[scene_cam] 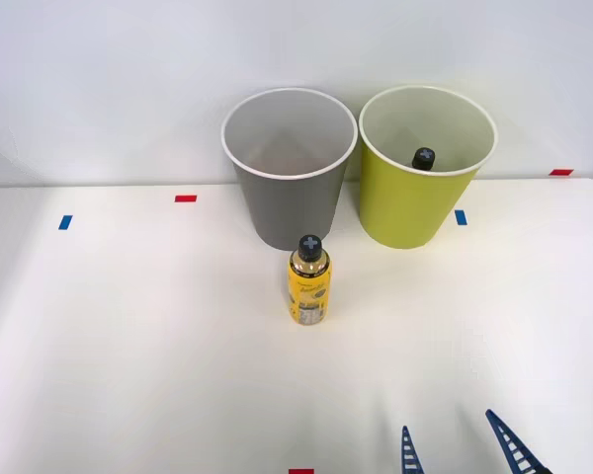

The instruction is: Put cans in the gray bin, plastic bottles in the light green bin

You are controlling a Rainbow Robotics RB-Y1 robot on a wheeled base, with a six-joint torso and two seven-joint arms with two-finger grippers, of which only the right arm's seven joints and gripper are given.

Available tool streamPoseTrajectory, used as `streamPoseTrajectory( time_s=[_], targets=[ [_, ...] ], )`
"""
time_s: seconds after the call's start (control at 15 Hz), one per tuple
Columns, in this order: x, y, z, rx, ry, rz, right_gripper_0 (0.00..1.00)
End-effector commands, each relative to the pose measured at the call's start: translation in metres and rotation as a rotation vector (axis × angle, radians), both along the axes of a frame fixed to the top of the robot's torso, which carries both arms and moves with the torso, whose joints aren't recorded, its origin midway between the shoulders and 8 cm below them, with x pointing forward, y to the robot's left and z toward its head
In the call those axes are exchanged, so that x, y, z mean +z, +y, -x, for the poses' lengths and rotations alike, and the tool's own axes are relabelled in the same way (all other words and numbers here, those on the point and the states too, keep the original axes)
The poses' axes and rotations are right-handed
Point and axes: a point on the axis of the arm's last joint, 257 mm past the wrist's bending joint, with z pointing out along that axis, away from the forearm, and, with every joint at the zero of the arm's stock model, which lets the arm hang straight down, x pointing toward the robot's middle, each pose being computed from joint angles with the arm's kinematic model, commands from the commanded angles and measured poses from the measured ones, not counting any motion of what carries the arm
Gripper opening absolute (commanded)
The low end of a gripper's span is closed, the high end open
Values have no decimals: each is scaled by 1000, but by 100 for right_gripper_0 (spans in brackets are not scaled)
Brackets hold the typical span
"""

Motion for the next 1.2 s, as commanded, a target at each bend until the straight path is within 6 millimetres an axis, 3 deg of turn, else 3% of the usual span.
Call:
streamPoseTrajectory(
  time_s=[0.07, 0.27, 0.53, 0.8, 1.2],
  targets=[
    [0, 0, 0, 0, 0, 0, 100],
    [-14, 7, 3, 15, 26, -5, 100],
    [7, 45, -2, 119, -41, -64, 100],
    [21, 62, -25, 246, -104, -27, 100],
    [36, 95, -45, 348, -119, -114, 100]
  ],
)
